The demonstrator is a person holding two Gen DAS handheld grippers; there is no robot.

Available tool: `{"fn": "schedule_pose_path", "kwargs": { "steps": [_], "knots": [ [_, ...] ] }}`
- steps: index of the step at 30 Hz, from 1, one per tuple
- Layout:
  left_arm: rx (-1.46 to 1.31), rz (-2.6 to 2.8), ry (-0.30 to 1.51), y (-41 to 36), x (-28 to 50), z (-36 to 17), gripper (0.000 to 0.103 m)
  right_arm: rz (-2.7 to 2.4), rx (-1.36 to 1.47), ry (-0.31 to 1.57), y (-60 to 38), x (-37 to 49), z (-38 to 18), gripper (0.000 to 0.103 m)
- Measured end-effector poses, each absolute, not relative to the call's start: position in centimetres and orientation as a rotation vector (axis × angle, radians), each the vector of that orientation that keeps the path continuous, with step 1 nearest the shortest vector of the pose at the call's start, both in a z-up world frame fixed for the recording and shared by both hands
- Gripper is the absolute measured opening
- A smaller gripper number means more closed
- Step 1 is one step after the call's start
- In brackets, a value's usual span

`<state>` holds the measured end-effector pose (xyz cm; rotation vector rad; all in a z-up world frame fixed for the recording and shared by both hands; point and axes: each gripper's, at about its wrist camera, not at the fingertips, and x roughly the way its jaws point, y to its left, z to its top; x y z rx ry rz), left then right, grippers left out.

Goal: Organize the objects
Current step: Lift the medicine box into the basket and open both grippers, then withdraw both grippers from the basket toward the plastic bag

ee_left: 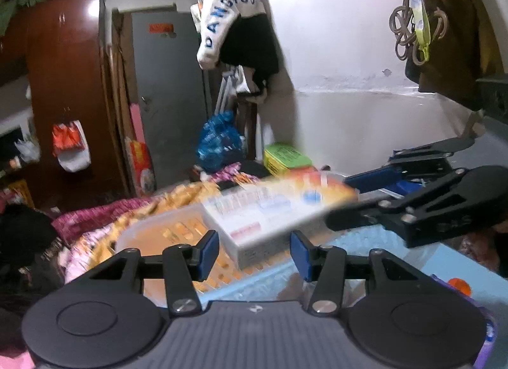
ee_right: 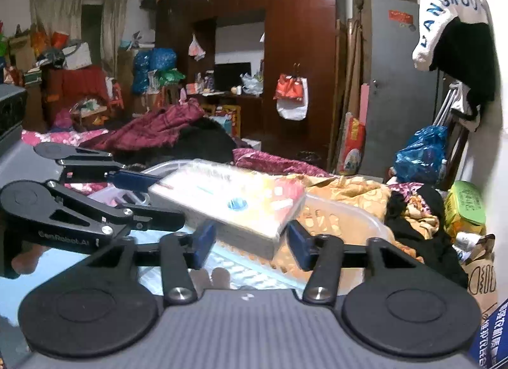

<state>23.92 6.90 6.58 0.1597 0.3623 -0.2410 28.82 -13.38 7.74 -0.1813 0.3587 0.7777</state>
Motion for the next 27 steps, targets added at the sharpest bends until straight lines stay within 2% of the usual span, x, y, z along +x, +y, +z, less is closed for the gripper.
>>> {"fn": "schedule_pose_path", "kwargs": {
  "steps": [1, 2, 3, 9, 16, 20, 27],
  "knots": [
    [0.165, -0.221, 0.346, 6.9, 23.5, 6.6, 0.074, 0.758, -0.179, 0.348, -13.5, 28.8, 8.1, 0.093],
    [0.162, -0.21, 0.325, 7.1, 22.9, 6.7, 0.088, 0.729, -0.175, 0.316, -14.1, 28.2, 8.2, 0.097],
    [0.154, -0.215, 0.3, 7.2, 22.1, 6.9, 0.091, 0.707, -0.164, 0.285, -14.9, 27.5, 8.3, 0.101],
    [0.07, -0.214, 0.199, 9.2, 15.2, 6.8, 0.092, 0.667, -0.019, 0.258, -21.2, 23.1, 7.8, 0.103],
    [-0.002, -0.193, 0.221, 10.4, 6.7, 3.0, 0.092, 0.621, 0.083, 0.249, -27.1, 16.3, 4.1, 0.103],
    [0.043, -0.177, 0.249, 9.7, 3.5, 0.6, 0.092, 0.627, 0.133, 0.295, -27.8, 14.5, 1.1, 0.103],
    [-0.006, -0.176, 0.309, 10.5, 0.9, -3.7, 0.092, 0.636, 0.03, 0.365, -24.9, 14.3, -1.3, 0.103]
  ]
}}
